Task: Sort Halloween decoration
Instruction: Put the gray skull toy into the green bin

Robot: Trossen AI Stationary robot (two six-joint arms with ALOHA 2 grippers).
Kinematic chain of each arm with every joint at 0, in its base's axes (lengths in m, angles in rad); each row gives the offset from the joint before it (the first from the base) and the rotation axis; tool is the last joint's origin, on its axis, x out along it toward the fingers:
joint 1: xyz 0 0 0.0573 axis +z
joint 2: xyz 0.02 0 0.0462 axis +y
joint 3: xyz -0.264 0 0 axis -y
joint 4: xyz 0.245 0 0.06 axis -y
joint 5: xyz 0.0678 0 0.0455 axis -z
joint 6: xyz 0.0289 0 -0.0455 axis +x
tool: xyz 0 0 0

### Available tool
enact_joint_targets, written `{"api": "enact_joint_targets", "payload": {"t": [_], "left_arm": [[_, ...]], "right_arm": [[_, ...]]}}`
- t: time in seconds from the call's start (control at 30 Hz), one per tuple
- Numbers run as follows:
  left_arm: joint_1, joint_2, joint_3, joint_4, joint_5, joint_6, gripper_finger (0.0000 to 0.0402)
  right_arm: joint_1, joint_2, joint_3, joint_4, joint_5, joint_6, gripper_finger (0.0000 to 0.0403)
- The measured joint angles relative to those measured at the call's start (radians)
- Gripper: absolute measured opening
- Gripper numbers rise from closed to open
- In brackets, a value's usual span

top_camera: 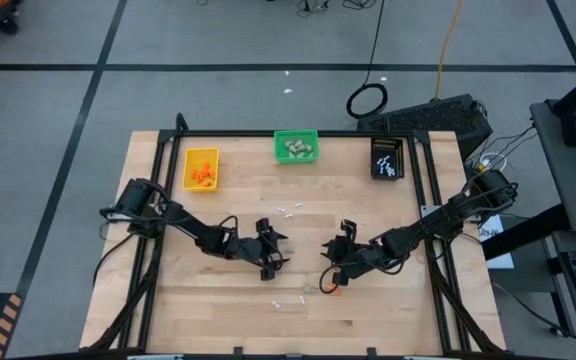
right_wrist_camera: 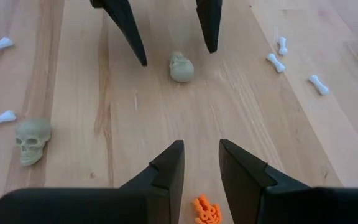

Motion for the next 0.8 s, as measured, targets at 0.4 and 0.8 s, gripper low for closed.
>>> {"api": "enact_joint_targets", "payload": {"t": [0.4,0.8], "left_arm": [[0.022,0.070,0.002,0.073,0.059,-0.025,0.0255],[0.040,0.072,0.002,0.081,0.063,-0.017,0.0137]], "right_arm": [[0.000,0.000,0.000,0.000,0.003,-0.001,0.0086],[0.000,0.000,0.000,0.002,0.004,-0.004,0.0086]]}}
